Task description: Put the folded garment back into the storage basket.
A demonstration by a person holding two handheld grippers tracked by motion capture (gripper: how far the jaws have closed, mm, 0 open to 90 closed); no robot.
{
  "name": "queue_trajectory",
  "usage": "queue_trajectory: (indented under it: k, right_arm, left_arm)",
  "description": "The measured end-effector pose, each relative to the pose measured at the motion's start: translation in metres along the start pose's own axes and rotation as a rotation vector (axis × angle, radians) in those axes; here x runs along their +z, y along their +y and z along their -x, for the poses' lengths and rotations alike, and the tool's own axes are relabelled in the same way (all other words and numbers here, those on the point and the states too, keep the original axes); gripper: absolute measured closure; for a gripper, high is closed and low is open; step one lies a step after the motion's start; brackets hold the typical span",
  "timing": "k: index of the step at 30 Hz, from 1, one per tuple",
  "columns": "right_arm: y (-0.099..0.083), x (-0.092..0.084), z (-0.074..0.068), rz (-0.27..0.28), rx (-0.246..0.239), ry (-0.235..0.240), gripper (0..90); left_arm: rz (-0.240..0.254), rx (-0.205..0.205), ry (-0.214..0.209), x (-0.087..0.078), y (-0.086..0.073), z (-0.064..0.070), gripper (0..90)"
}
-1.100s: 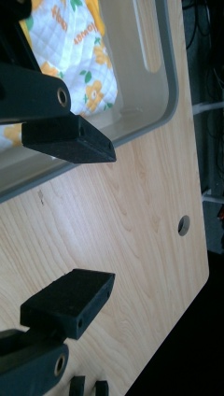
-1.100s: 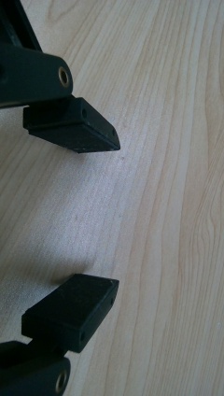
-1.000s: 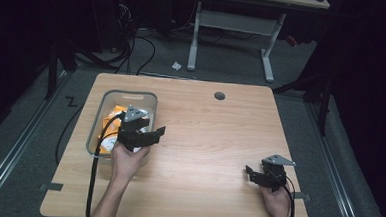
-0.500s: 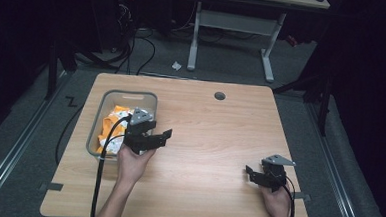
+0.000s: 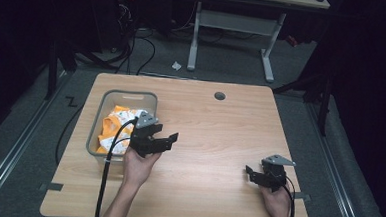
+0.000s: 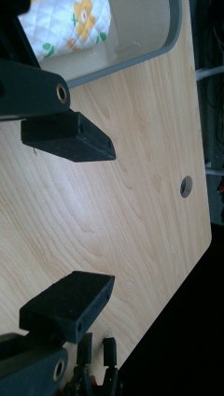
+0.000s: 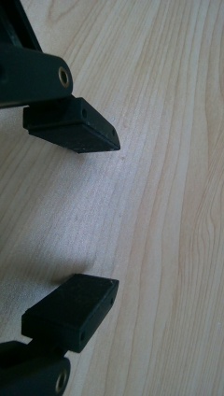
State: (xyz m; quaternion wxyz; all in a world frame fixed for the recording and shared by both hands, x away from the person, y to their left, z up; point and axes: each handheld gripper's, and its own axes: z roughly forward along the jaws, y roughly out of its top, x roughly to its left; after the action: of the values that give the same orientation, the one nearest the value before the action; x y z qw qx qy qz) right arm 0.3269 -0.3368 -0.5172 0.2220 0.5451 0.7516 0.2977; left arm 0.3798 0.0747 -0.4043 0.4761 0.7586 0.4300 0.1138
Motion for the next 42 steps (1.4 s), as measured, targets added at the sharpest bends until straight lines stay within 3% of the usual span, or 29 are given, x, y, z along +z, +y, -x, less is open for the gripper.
queue_trajectory:
  k: [29, 42]
  right_arm:
    - [0.0, 0.0, 0.0, 0.001, 0.0, 0.0, 28.4]
    - [0.0, 0.0, 0.0, 0.001, 0.0, 0.002, 28.4]
  left_arm:
    - [-0.024, 0.028, -0.05, 0.016, -0.007, 0.025, 32.8]
    - [-0.04, 0.038, -0.063, 0.027, -0.018, 0.033, 32.4]
